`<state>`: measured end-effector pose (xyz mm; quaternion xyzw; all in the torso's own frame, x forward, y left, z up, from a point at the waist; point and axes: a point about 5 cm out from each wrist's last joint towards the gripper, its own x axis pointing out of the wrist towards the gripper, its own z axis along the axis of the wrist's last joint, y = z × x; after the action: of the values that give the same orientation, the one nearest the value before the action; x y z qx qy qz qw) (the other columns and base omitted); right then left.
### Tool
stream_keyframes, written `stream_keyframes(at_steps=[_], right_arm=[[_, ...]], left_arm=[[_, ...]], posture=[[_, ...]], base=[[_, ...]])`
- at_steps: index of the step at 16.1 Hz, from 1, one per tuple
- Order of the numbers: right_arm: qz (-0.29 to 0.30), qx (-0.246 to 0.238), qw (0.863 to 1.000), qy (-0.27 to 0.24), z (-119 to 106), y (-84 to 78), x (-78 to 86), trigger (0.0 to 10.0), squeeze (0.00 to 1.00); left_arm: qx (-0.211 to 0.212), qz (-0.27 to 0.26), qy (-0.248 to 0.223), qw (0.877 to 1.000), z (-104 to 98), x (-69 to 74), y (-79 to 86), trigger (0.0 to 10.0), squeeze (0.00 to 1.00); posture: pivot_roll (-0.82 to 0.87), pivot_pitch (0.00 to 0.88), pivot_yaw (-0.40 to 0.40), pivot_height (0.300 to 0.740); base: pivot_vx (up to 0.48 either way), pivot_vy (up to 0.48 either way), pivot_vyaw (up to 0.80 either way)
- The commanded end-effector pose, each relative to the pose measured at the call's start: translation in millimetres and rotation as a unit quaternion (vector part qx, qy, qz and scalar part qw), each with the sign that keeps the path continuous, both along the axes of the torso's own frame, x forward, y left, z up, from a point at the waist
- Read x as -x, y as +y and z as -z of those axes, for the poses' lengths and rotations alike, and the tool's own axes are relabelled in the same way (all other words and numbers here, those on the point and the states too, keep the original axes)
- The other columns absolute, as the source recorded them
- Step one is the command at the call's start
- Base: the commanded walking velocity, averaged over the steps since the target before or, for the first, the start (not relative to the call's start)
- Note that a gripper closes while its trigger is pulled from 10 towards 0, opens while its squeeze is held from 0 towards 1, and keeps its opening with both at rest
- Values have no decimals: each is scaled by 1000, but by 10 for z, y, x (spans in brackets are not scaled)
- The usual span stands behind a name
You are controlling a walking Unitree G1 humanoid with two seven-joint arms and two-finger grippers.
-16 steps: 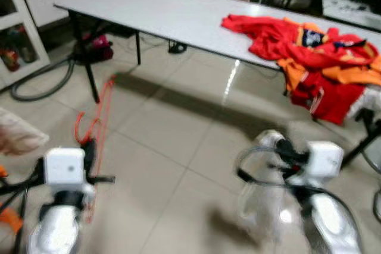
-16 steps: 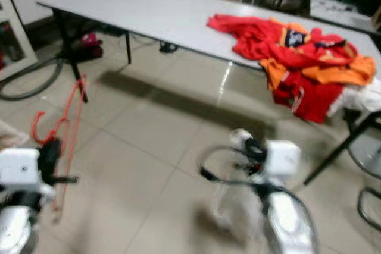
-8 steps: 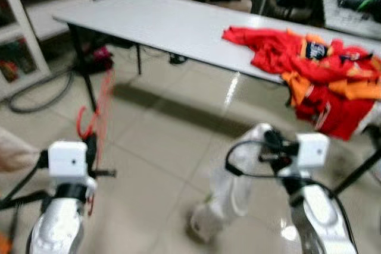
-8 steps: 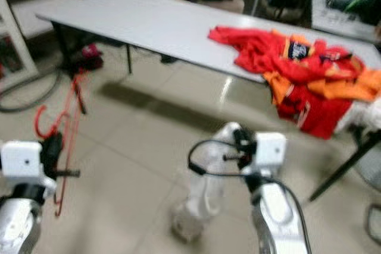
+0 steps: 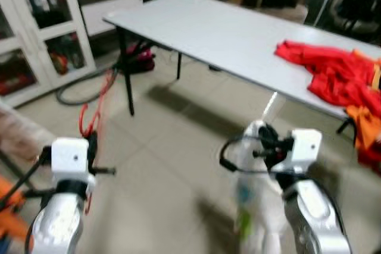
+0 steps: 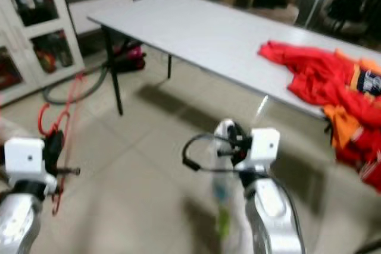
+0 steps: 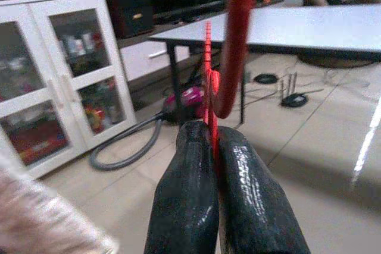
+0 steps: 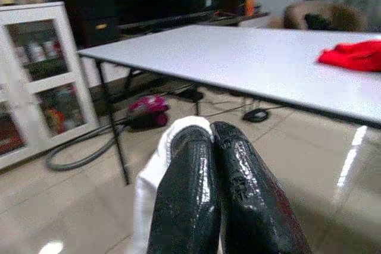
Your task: Hang hanger
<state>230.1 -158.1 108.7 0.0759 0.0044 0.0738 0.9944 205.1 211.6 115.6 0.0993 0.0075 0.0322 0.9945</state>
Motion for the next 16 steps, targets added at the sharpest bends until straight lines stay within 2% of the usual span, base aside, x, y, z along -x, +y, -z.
stream_keyframes(at_steps=[1,10,14,16], right_arm=[[17,4,1000,-11,-67,-93,12,10000,0],[-6,-1,999,-40,-242,-42,-89,10000,0],[-21,-4,998,-59,-370,16,-114,10000,0],[-34,2,996,-77,-518,38,-140,10000,0]], left_arm=[[3,14,-12,1000,-46,-60,-66,10000,0],[-2,15,-15,1000,-82,-69,-27,10000,0],[-6,31,-18,999,-99,-116,-52,10000,0],[-4,38,-21,999,-104,-139,-80,10000,0]], posture=[[-70,0,-33,740],[-63,0,-23,740],[-75,0,-10,740],[-88,0,-5,740]], base=[[480,0,0],[480,0,0],[480,0,0],[480,0,0]])
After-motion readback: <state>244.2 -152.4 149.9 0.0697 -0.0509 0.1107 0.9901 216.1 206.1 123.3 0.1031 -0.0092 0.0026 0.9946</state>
